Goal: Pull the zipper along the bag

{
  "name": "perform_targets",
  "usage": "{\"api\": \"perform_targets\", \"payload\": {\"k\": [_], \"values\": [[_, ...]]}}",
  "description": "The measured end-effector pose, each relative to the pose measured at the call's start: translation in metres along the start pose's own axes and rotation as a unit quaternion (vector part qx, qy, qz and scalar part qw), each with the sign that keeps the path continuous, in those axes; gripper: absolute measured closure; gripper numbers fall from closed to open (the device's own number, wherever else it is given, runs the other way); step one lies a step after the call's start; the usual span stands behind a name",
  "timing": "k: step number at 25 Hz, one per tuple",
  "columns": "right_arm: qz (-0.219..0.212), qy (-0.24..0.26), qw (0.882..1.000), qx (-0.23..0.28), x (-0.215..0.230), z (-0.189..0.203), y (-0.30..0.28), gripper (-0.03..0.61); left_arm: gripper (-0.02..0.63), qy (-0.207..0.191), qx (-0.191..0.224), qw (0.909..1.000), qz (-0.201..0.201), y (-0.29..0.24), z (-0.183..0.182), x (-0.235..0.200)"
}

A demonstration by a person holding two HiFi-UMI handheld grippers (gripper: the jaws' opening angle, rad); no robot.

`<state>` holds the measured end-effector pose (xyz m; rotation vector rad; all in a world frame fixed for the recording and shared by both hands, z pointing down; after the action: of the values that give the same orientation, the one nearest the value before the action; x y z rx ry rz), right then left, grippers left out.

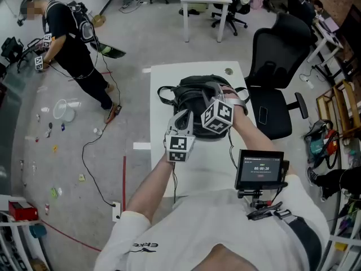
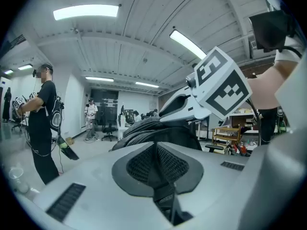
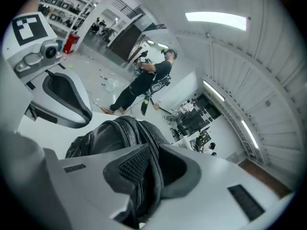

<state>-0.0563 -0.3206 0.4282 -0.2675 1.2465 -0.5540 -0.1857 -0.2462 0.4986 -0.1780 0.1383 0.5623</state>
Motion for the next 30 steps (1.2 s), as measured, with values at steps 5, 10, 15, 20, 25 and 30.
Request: {"api": "perform_targets", "payload": {"k": [5, 10, 15, 20, 25, 30], "values": [[0.030, -0.128, 0.989, 0.061, -0.001, 0.033, 0.037, 0.531, 0.609, 0.013, 0.019, 0.9993, -0.028, 0.005, -0.006, 0.017], [0.046, -0.237, 0.963, 0.122, -0.008, 0.064, 0.075, 0.531, 0.609, 0.025, 0.042, 0.9971, -0.058, 0.011, -0.011, 0.036], [0.041, -0.316, 0.934, 0.160, -0.016, 0.094, 0.112, 0.532, 0.609, 0.040, 0.057, 0.9944, -0.079, 0.013, -0.016, 0.063], [0.032, -0.354, 0.918, 0.177, -0.029, 0.127, 0.144, 0.532, 0.610, 0.047, 0.065, 0.9924, -0.093, 0.015, -0.012, 0.098], [0.028, -0.371, 0.908, 0.193, -0.036, 0.163, 0.168, 0.534, 0.611, 0.047, 0.067, 0.9908, -0.108, 0.010, -0.005, 0.135], [0.012, -0.403, 0.893, 0.199, -0.055, 0.189, 0.194, 0.549, 0.612, 0.039, 0.051, 0.9912, -0.115, 0.020, 0.008, 0.166]]}}
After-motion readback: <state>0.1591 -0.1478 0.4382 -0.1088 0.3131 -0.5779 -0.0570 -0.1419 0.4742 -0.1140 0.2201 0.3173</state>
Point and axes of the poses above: the fingertips, and each gripper's own axes: y backward along the fingers, x to its right, z out of its underside, the point moved 10 cm from there along y, backward along the fingers, and after that the axes turned 10 degrees about y, right-handed, at the moved point
